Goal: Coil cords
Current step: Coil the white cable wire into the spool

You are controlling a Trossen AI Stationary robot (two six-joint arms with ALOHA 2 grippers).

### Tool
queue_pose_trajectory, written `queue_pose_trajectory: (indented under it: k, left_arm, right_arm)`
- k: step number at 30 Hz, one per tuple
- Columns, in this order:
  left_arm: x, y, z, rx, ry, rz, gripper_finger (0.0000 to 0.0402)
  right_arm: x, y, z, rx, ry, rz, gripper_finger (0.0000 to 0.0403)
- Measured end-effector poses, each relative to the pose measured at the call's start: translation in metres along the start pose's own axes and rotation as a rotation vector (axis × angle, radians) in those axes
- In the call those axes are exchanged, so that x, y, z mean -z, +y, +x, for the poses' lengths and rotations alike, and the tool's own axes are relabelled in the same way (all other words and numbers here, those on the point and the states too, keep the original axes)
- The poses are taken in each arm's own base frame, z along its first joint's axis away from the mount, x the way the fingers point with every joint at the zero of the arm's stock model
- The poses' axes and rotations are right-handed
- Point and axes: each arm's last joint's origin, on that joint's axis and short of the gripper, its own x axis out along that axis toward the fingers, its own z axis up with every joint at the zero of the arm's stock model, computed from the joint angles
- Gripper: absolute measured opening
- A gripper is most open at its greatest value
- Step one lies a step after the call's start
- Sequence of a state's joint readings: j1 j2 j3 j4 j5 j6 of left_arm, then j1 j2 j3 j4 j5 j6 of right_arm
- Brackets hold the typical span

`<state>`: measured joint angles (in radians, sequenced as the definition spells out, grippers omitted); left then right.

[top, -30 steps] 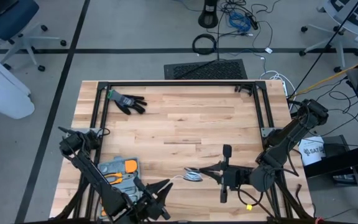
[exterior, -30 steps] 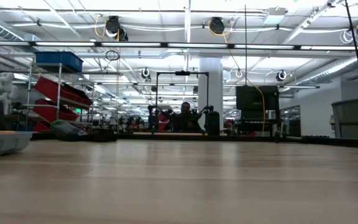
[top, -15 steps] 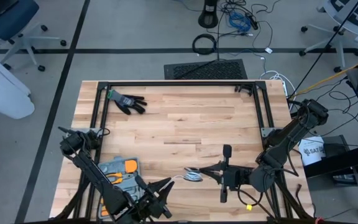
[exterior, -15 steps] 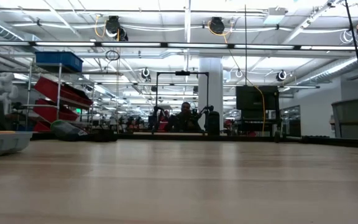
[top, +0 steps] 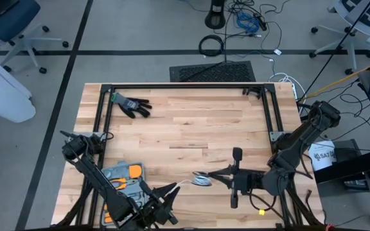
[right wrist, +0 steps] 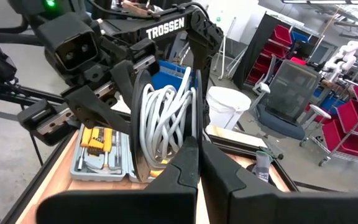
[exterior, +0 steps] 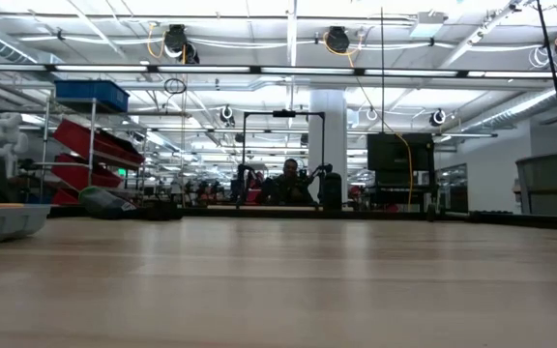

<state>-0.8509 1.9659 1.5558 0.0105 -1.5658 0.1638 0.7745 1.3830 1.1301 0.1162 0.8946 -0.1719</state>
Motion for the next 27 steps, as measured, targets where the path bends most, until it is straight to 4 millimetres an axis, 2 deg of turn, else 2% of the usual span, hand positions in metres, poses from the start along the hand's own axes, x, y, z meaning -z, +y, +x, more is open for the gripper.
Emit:
queue_pose_trajectory:
  k: [27]
  left_arm:
    - [-0.0009,-0.0009,-0.0079,0.034,-0.013,0.002,0.0089]
  right_arm:
    - [0.0011,0.0016,-0.0014,-0.009,0.008,-0.006,0.0]
